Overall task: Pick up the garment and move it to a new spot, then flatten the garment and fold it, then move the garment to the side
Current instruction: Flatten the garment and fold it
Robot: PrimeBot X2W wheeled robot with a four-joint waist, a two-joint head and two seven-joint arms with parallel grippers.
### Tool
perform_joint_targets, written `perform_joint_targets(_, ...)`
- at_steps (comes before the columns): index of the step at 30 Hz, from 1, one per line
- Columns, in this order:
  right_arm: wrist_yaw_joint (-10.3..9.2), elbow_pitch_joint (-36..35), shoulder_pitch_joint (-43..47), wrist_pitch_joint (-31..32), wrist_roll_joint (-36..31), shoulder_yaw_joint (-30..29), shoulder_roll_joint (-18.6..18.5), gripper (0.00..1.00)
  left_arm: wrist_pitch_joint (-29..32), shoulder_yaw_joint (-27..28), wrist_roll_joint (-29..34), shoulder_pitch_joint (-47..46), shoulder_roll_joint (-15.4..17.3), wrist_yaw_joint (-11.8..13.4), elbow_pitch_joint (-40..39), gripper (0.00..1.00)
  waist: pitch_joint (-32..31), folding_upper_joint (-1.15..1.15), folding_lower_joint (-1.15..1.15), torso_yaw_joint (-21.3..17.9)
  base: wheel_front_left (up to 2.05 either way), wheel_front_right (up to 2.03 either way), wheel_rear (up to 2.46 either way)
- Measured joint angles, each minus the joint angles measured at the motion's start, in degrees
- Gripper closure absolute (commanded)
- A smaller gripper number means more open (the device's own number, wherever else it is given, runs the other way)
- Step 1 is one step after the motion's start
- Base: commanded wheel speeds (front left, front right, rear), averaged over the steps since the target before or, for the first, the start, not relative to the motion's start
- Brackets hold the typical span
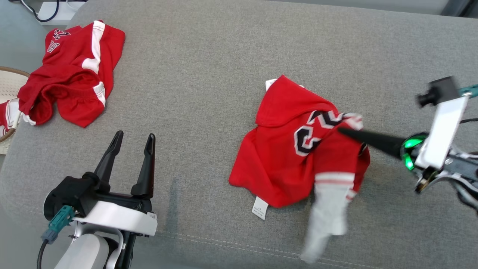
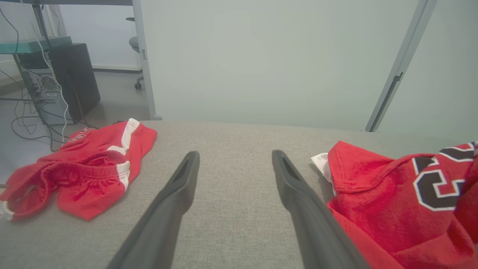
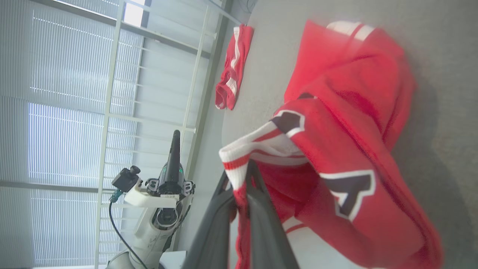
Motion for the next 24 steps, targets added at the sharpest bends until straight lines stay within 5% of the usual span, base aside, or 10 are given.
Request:
perform_joint_targets(6,-0.01,11.0,0.6,-13.0,-7.1,-3.2,-2.5,1.00,0.2,-0.9,0.0,-0.1,-0.1,0.0,-0.2,0.00,0.3,0.00,0.00,0.7,0.00,0.00,0.00)
perform_joint_targets(11,0.00,21.2,0.6,-24.0,-24.0,1.1,-2.2,0.98,0.2,-0.8,0.0,-0.1,0.0,0.0,-0.1,0.00,0.6,0.00,0.00,1.0,0.00,0.00,0.00)
perform_joint_targets(12,0.00,22.9,0.2,-26.0,-26.0,1.2,-1.5,0.56,0.2,-0.8,0.0,-0.1,0.0,0.0,-0.1,0.00,0.7,0.00,0.00,0.9,0.00,0.00,0.00)
perform_joint_targets(13,0.00,24.3,-0.3,-27.5,-26.6,1.1,-0.7,0.00,0.2,-0.9,0.0,-0.1,0.0,0.0,-0.1,0.00,0.7,0.00,0.00,0.9,0.00,0.00,0.00)
perform_joint_targets(17,0.00,25.4,-1.5,-33.1,-28.6,1.3,1.9,0.00,0.7,-0.9,0.0,-0.1,0.2,0.0,-0.1,0.00,0.5,0.00,0.00,0.6,0.00,0.00,0.00)
perform_joint_targets(24,0.00,28.1,-1.3,-41.8,-36.8,2.7,0.3,0.00,2.0,-0.9,0.0,0.1,1.2,0.5,0.0,0.00,-1.4,0.00,0.00,-0.8,0.00,0.00,0.00)
